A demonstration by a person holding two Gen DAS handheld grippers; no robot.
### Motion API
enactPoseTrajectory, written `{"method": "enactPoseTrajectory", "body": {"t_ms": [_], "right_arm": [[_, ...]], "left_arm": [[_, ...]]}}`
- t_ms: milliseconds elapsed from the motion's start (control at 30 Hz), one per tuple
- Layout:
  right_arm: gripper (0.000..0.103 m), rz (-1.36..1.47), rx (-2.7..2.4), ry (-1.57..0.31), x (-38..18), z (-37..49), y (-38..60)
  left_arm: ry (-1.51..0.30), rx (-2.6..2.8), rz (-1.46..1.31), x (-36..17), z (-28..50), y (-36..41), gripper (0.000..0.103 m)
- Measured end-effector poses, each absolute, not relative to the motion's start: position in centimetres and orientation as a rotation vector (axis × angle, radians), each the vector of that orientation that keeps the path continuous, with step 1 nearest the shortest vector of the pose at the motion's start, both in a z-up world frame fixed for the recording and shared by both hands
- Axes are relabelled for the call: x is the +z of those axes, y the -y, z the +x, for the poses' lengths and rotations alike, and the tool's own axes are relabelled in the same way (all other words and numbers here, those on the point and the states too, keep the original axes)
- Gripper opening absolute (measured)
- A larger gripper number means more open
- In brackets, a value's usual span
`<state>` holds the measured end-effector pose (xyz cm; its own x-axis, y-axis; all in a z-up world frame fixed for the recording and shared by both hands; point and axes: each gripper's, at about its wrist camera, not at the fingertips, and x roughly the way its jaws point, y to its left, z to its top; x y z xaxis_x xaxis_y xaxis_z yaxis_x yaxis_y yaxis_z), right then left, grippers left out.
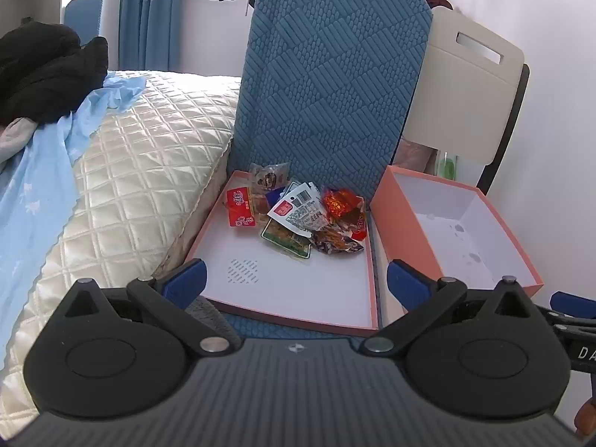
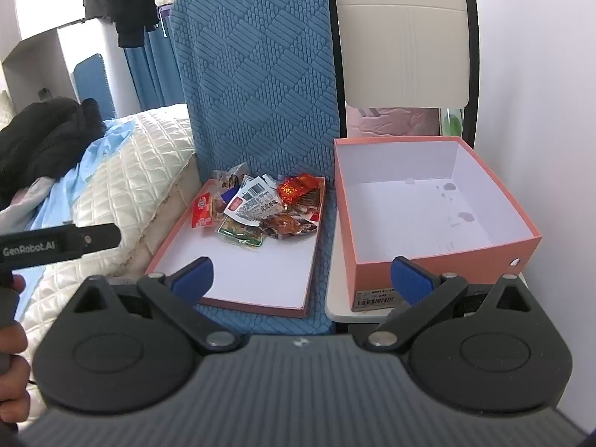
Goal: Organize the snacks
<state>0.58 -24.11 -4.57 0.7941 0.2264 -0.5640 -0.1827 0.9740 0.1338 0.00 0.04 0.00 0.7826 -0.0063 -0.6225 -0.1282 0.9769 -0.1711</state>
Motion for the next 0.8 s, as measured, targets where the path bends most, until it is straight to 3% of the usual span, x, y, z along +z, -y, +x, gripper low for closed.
{"method": "enactPoseTrajectory", "body": {"t_ms": [800], "right_arm": [[0.103, 0.077, 0.213, -0.619, -4.86, 0.73, 24.25]], "left_arm": [[-0.663, 0.059, -0.202, 0.08, -0.02, -0.23, 0.103]]}}
